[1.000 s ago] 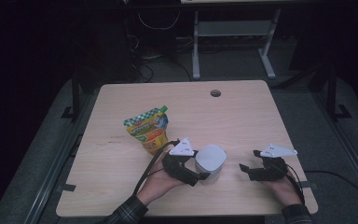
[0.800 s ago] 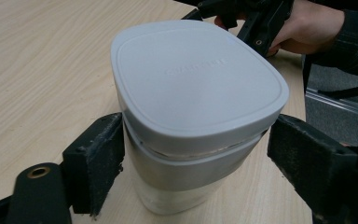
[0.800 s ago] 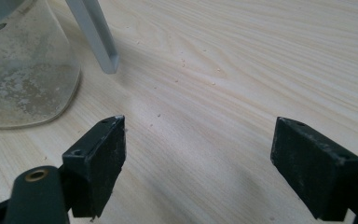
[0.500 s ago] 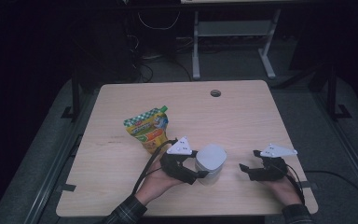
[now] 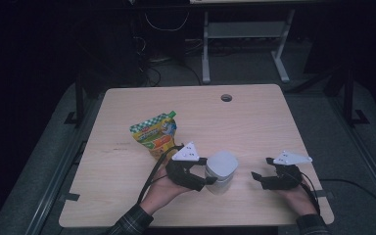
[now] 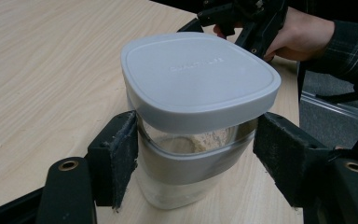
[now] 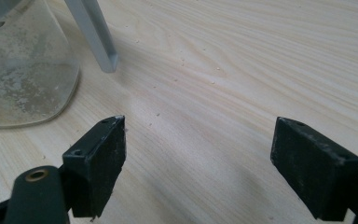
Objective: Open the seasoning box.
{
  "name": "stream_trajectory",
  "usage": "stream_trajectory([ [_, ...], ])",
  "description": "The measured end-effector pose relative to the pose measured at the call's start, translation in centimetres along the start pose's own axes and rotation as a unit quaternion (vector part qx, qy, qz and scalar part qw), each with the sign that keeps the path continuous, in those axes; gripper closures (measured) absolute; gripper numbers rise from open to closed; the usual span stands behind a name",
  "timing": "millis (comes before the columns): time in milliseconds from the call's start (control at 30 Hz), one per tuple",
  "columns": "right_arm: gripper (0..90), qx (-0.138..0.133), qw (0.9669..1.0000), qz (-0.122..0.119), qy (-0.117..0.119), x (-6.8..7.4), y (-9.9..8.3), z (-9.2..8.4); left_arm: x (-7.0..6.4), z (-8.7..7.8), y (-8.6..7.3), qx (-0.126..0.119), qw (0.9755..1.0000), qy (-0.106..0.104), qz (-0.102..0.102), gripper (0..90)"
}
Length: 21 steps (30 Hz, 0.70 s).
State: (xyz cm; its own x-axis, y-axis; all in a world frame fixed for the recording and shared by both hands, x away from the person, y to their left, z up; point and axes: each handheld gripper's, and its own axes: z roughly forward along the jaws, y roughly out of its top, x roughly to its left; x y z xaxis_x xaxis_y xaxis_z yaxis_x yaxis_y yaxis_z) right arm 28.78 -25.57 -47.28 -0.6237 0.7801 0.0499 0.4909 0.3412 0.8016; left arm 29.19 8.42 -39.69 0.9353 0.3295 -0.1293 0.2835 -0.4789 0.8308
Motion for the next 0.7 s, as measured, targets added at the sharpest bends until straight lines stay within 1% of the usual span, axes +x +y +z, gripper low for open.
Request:
stream_trajectory([
  [367, 17.7, -0.001, 1.0000, 0.000, -0.001, -0.01, 0.00, 0.00, -0.18, -0.45, 0.38, -0.004, 1.0000, 0.001, -0.006, 34.3],
  [700, 17.7, -0.001, 1.0000, 0.001, -0.001, -0.02, 0.01, -0.01, -0.11, -0.84, 0.53, -0.005, 0.9998, -0.001, -0.018, 39.9],
])
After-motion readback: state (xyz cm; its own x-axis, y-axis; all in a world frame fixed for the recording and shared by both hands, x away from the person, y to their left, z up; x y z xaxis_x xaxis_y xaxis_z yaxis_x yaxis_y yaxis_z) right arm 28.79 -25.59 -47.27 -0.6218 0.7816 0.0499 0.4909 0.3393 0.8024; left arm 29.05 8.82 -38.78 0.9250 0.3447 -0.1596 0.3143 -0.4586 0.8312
